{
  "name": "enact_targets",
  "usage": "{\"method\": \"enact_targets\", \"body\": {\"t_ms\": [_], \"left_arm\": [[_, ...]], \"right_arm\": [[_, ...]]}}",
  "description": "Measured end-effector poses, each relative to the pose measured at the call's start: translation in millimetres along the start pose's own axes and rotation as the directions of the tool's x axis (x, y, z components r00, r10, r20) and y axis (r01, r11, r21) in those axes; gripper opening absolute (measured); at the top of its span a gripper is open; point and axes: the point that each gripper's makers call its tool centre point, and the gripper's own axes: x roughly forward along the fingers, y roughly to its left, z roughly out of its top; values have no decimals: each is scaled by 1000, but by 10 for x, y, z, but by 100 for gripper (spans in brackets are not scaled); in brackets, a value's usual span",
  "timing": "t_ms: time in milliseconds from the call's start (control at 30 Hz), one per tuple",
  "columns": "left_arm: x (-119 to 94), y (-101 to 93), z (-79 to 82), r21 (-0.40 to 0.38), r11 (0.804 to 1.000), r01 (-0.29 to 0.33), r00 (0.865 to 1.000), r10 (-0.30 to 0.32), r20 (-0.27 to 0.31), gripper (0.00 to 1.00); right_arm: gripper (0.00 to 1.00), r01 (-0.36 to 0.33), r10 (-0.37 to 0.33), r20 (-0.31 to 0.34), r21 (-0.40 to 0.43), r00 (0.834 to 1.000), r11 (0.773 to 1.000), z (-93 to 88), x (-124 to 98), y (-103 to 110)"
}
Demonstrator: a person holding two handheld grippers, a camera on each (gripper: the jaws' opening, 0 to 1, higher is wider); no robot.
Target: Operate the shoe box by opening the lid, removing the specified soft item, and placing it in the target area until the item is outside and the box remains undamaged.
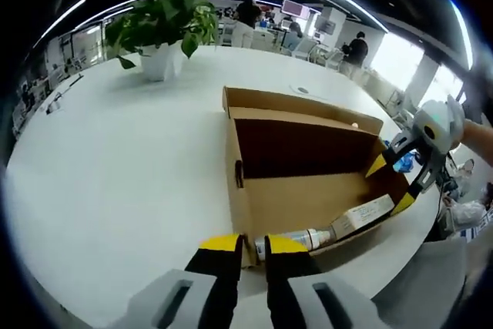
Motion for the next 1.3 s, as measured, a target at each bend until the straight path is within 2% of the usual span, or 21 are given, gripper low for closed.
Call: {"method": "enact_targets", "body": {"t_ms": [133, 533, 667, 1300], "left_arm": [[-3, -8, -1, 2, 1000, 1, 1000, -1, -2, 11], [-1, 0, 2, -24, 1000, 8, 1000, -8, 8, 11], [1, 1, 6, -25, 1000, 8, 1000, -8, 12, 11], [-2, 32, 7, -96, 995, -30, 999, 33, 30, 7]], "right_arm": [[17, -36, 36, -4, -12, 999, 999, -11, 17, 137], [15, 7, -8, -16, -36, 1000, 999, 3, -11, 120], [15, 24, -26, -23, -75, 999, 997, 5, -64, 121], [15, 128, -123, 50, -114, 991, 985, 209, -475, 46]]}}
